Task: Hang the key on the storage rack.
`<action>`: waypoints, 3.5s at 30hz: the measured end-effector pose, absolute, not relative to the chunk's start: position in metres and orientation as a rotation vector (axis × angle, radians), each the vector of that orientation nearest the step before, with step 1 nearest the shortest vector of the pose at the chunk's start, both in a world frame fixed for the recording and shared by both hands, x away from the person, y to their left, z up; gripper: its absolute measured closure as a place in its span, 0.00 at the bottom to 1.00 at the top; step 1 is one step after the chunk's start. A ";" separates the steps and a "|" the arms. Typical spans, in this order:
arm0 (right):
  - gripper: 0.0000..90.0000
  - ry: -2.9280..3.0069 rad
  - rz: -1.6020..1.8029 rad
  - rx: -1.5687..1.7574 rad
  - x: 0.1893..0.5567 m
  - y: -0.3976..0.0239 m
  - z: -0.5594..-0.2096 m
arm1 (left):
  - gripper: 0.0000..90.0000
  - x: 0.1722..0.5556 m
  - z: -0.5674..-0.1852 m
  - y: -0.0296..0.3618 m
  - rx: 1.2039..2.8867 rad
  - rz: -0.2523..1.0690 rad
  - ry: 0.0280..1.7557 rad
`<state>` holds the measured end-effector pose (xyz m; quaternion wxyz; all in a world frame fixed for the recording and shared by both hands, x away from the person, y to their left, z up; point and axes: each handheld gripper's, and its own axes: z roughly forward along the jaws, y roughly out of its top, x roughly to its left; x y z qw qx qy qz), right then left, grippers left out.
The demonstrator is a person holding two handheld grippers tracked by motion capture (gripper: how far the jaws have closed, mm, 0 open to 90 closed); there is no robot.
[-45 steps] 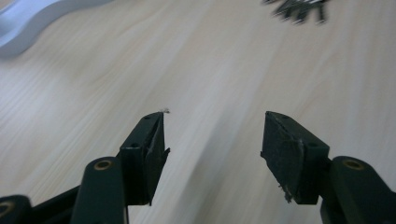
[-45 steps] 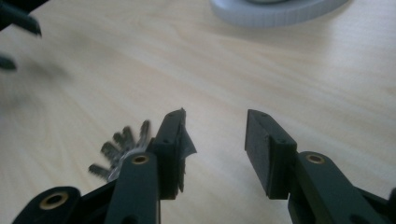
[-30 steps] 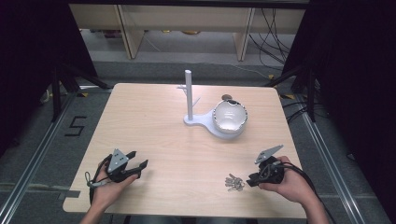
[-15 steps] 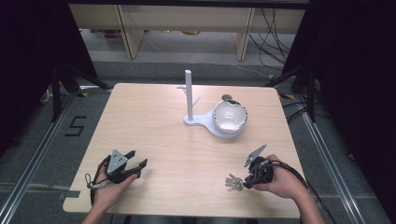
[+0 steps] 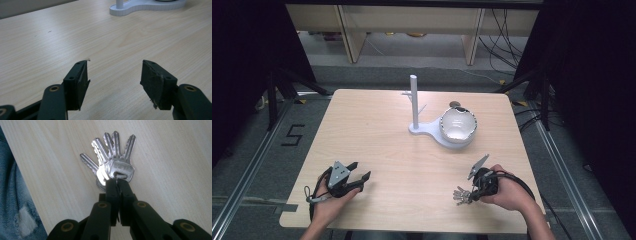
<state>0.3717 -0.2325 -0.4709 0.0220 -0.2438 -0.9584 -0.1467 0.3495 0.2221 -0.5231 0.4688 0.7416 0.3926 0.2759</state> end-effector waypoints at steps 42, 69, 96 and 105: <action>0.99 -3.018 -0.629 -0.849 0.382 -0.231 -0.391 | 0.43 0.348 -0.523 0.220 1.838 0.688 0.957; 0.99 -2.982 -1.022 -0.826 0.391 -0.183 -0.376 | 0.46 0.337 -0.488 0.162 1.777 0.504 0.712; 0.99 -2.894 -1.451 -0.772 0.393 -0.162 -0.376 | 0.51 0.354 -0.454 0.076 1.790 0.409 0.537; 0.99 -2.862 -1.518 -0.781 0.393 -0.156 -0.378 | 0.56 0.358 -0.453 0.056 1.782 0.485 0.536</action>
